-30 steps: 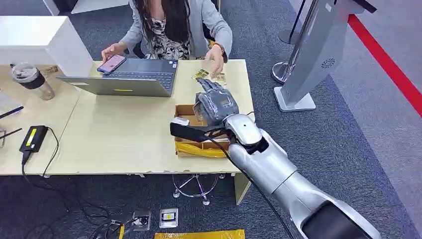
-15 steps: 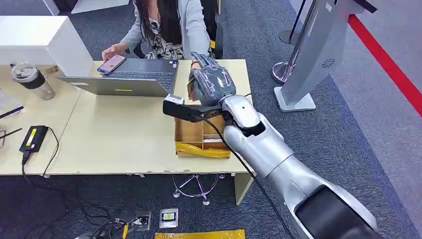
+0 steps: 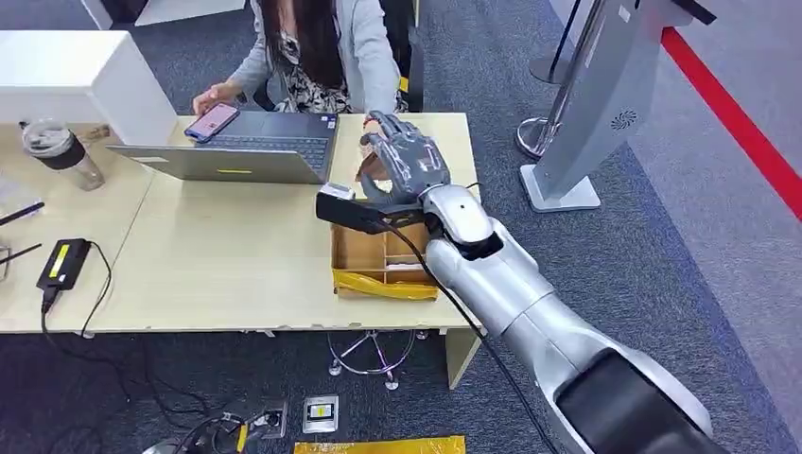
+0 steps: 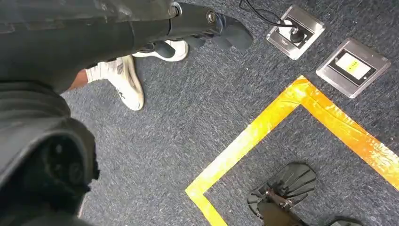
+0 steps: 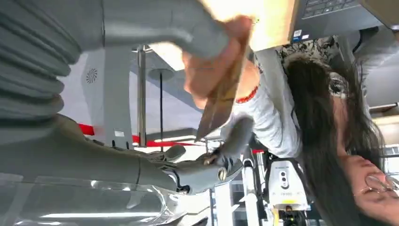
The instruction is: Pass the card to the sensor for recognition and then transmit it.
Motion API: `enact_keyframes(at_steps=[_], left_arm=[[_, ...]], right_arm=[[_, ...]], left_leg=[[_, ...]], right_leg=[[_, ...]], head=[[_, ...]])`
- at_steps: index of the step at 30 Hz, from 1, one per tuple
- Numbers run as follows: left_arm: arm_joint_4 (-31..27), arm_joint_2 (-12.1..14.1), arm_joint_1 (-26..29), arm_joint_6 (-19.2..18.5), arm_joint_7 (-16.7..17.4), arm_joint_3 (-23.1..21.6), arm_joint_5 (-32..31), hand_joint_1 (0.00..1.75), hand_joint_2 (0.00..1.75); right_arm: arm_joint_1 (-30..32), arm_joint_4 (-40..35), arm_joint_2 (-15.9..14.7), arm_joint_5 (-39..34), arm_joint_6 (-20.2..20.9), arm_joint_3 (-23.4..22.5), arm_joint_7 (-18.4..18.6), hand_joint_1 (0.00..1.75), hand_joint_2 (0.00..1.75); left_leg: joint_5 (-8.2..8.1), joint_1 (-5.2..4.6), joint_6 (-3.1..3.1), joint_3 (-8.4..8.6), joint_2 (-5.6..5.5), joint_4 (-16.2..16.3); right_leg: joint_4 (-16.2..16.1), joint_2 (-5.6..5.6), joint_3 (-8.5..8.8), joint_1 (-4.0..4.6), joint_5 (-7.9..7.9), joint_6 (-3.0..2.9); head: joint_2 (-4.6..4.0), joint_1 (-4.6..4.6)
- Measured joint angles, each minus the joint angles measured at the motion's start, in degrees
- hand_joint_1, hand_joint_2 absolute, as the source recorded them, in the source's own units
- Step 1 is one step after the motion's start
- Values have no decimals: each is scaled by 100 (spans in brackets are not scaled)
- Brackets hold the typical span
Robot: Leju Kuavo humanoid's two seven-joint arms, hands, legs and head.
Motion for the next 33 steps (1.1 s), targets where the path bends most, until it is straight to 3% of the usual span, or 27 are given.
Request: enact_keyframes(at_steps=[8, 12, 23, 27, 31, 33], left_arm=[[0, -9, 0, 0, 11, -61, -15, 0, 0], [0, -7, 3, 2, 11, -74, -33, 0, 0], [2, 24, 37, 39, 11, -96, -37, 0, 0], [2, 52, 102, 35, 26, -98, 43, 0, 0], [2, 105, 223, 88, -136, -96, 225, 0, 0], [2, 149, 240, 136, -297, -59, 346, 0, 0]], right_arm=[[-36, 129, -83, -197, 173, -127, -40, 0, 0], [-145, 181, -416, -569, 182, -350, -51, 0, 0], [-347, 649, -2002, -1565, -118, -1377, -171, 0, 0], [-244, 933, -2646, -1964, -229, -1783, 39, 0, 0], [250, 1169, -3365, -2536, -119, -2263, 280, 0, 0], [612, 1255, -3719, -2588, 316, -2468, 341, 0, 0]], left_leg=[[0, -1, 0, 1, 0, 2], [1, -2, 2, 1, -3, 5], [0, -4, 3, -6, -10, 13], [-1, -3, 4, -3, -11, 14], [-7, -3, 6, -8, -25, 12], [-13, -2, 10, -6, -13, 12]], right_leg=[[-1, -1, -1, -1, 0, 0], [-3, -5, 0, -2, 2, 2], [-7, -15, -3, -6, 6, 7], [-11, -16, -7, -5, 5, 6], [-17, -33, 2, -4, 4, 7], [-18, -25, 1, -3, 4, 7]], head=[[0, 0], [0, -2], [0, -2], [0, -6], [0, 0], [0, 0]])
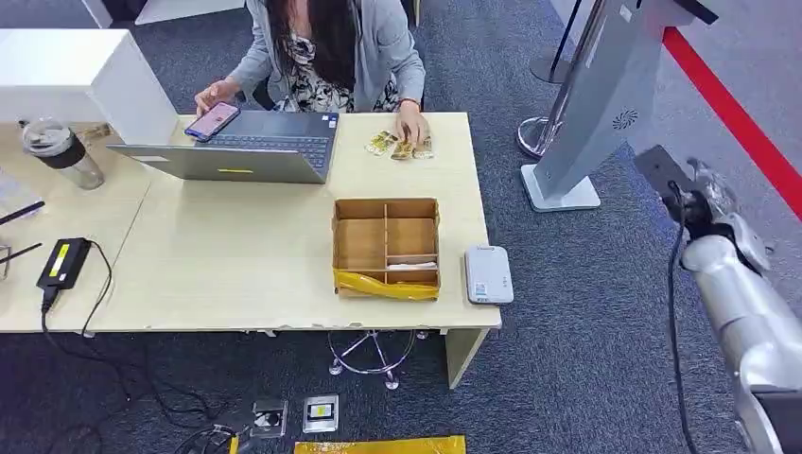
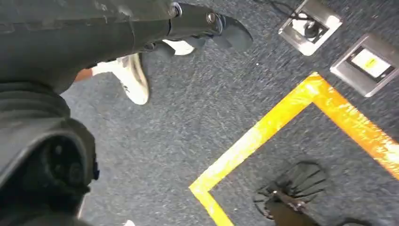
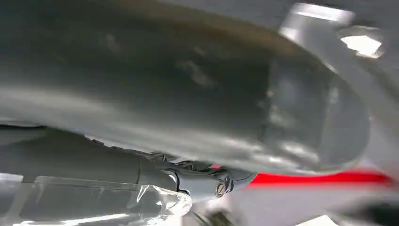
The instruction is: Pass the card to the sensor for recognition and then transmit it.
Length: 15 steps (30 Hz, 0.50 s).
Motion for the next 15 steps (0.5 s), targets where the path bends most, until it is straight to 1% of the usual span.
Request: enact_keyframes(at_steps=[1, 3, 5, 7, 9, 11, 13, 15], left_arm=[[0, 9, -11, 2, -37, 28, 55, 0, 0], [0, 48, -15, -17, -61, 83, 192, 0, 0], [0, 85, 1, -39, -131, 174, 341, 0, 0], [0, 125, 33, -88, -300, 293, 595, 0, 0], [0, 162, 96, -140, -448, 450, 877, 0, 0], [0, 195, 137, -204, -540, 592, 1019, 0, 0], [0, 240, 179, -267, -697, 750, 1266, 0, 0], [0, 271, 249, -280, -795, 935, 1457, 0, 0]], right_arm=[[181, 63, -138, 13, 161, -66, -7, 0, 0], [592, 137, -353, -72, 139, -179, 24, 0, 0], [977, 197, -502, -278, 137, -326, 61, 0, 0], [1425, 293, -647, -532, 262, -536, 35, 0, 0], [1935, 367, -690, -654, 421, -699, -22, 0, 0], [2340, 433, -690, -715, 571, -804, -26, 0, 0], [2759, 496, -670, -741, 865, -909, -68, 0, 0], [3131, 555, -598, -817, 897, -987, -70, 0, 0]], left_leg=[[0, 0, 0, -2, -1, -1], [-1, 0, 1, -3, -2, -2], [-1, 4, 1, -3, -2, -2], [-2, 7, -1, -4, -7, -5], [-7, 12, -6, -5, -6, -6], [-8, 12, -8, -8, -5, -8], [-8, 17, -9, -8, -8, -9], [-9, 18, -10, -9, -10, -10]], right_leg=[[0, -3, 3, 0, 0, 0], [0, -5, 0, 0, 0, 0], [0, -5, 0, 3, -1, -1], [0, -8, 4, 8, -7, -4], [1, -7, 3, 12, -8, -4], [1, -6, -1, 11, -8, -4], [1, -7, 4, 18, -13, -8], [1, -8, 2, 19, -14, -9]], head=[[0, -7], [0, -9], [0, -4], [0, -2], [0, -4], [0, -7], [0, -4], [0, -7]])
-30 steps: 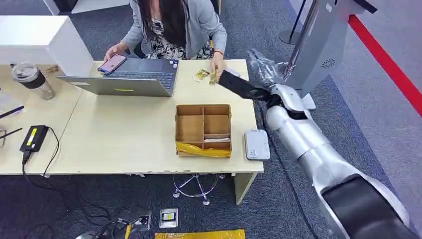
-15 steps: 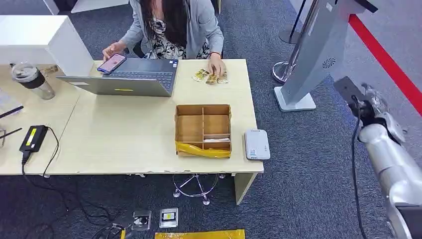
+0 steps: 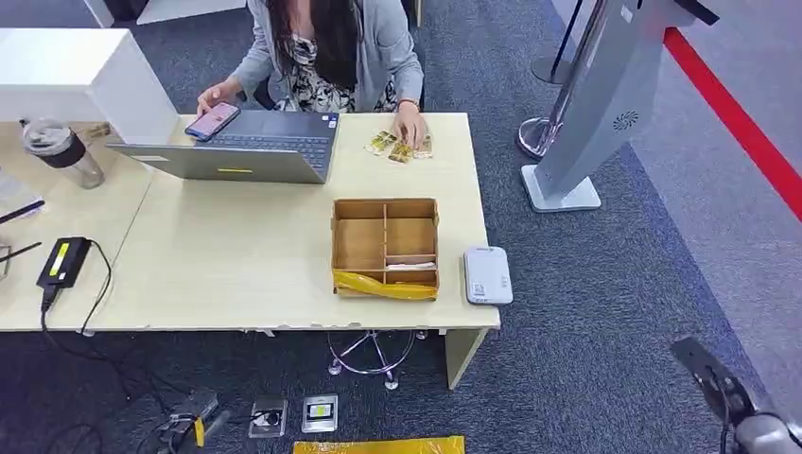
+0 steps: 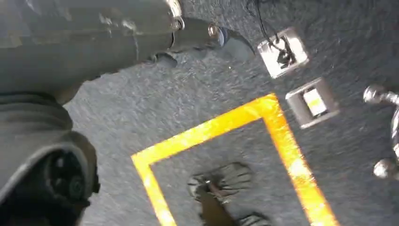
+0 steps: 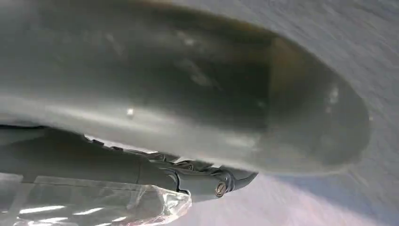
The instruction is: Pass the card to the sensor for recognition and then transmit it.
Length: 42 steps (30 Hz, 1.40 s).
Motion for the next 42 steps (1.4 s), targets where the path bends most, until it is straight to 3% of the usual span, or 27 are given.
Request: enact_keyframes(at_steps=[4, 9, 15, 21, 32, 39, 42], left_arm=[[0, 81, 133, 48, 48, 291, 138, 0, 0], [0, 210, 377, 308, 155, 615, 278, 0, 0], [-2, 265, 498, 85, 257, 835, 210, 0, 0], [-2, 251, 575, 127, 452, 879, 114, 0, 0], [-2, 254, 614, 184, 63, 897, 5, 0, 0], [-2, 251, 646, -149, 85, 921, -28, 0, 0], [-2, 234, 625, -96, 41, 921, -120, 0, 0]], right_arm=[[580, 99, 149, 17, -134, -131, 4, 0, 0], [1001, 203, 396, -365, -706, -394, -114, 0, 0], [1050, 275, 603, -413, -1114, -689, -286, 0, 0], [1024, 278, 704, -206, -1405, -763, -306, 0, 0], [1023, 313, 933, 28, -1445, -791, -400, 0, 0], [1036, 324, 984, 279, -1478, -787, -415, 0, 0], [1014, 324, 916, 255, -1236, -785, -312, 0, 0]], left_leg=[[-2, 1, -3, -1, 2, -2], [-4, 0, -5, 1, 14, -2], [-1, -1, -3, 4, 13, -2], [-1, -3, -3, 5, 14, -1], [-1, -2, -4, 7, 14, -2], [-1, -3, -3, 7, 14, -1], [-1, -5, -3, 7, 14, 0]], right_leg=[[0, 1, 0, 1, -4, -5], [0, 10, -5, 1, -4, -5], [0, 13, 0, -1, -3, -4], [0, 15, 0, -3, -2, -4], [0, 17, -1, -1, -3, -5], [0, 16, -1, -3, -3, -4], [0, 15, -1, -6, -3, -4]], head=[[0, 7], [0, 2], [0, 4], [0, 4], [0, 4], [0, 4], [0, 2]])
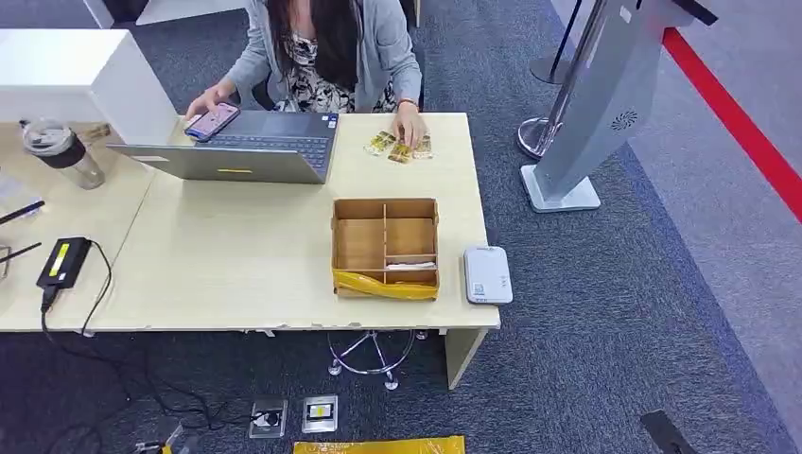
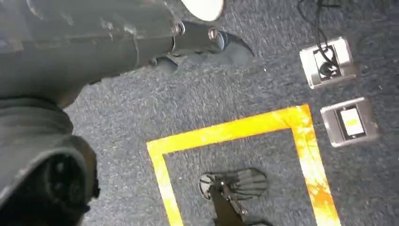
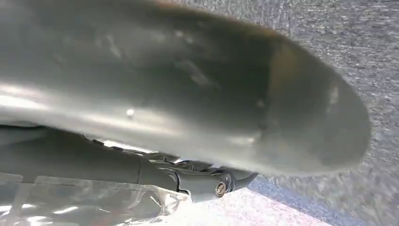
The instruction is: Pass the card to the sensor for recognition and then transmit it.
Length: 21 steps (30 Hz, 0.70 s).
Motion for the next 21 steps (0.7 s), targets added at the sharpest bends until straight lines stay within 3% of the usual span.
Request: enact_keyframes(at_steps=[3, 10, 13, 16, 19, 21], left_arm=[[0, 0, -53, -7, -17, -9, -157, 0, 0], [0, -9, -103, -19, -83, -13, -240, 0, 0], [0, -26, -118, -217, -83, -15, -223, 0, 0], [-4, -63, -106, -398, 9, -17, -151, 0, 0], [-4, -87, -61, -332, 97, -20, -109, 0, 0], [-4, -13, 17, -338, 471, -7, 107, 0, 0]], right_arm=[[-59, 4, -126, -111, 336, -4, 90, 0, 0], [-138, 7, -249, -185, 482, -7, 100, 0, 0], [-230, 13, -295, -374, 651, -46, 100, 0, 0], [-395, 20, -361, -525, 837, -149, 151, 0, 0], [-482, 22, -389, -763, 1040, -267, 208, 0, 0], [-485, 22, -404, -950, 1118, -376, 205, 0, 0]], left_leg=[[0, 0, 0, 0, 1, 0], [0, 0, 0, 1, 1, 0], [0, 0, 0, 0, 4, 0], [0, -1, 0, 3, 9, 0], [0, -1, 0, 2, 7, 0], [0, -1, 0, 1, 7, -1]], right_leg=[[0, 2, 0, 0, 1, 1], [0, 2, 1, 0, 1, 2], [1, 2, 1, -1, 2, 2], [1, 14, 1, -2, 2, 3], [1, 10, 3, -2, 2, 3], [2, 11, 3, -1, 2, 2]], head=[[0, -2], [0, 0], [0, -2], [0, 2], [0, 4], [0, 2]])
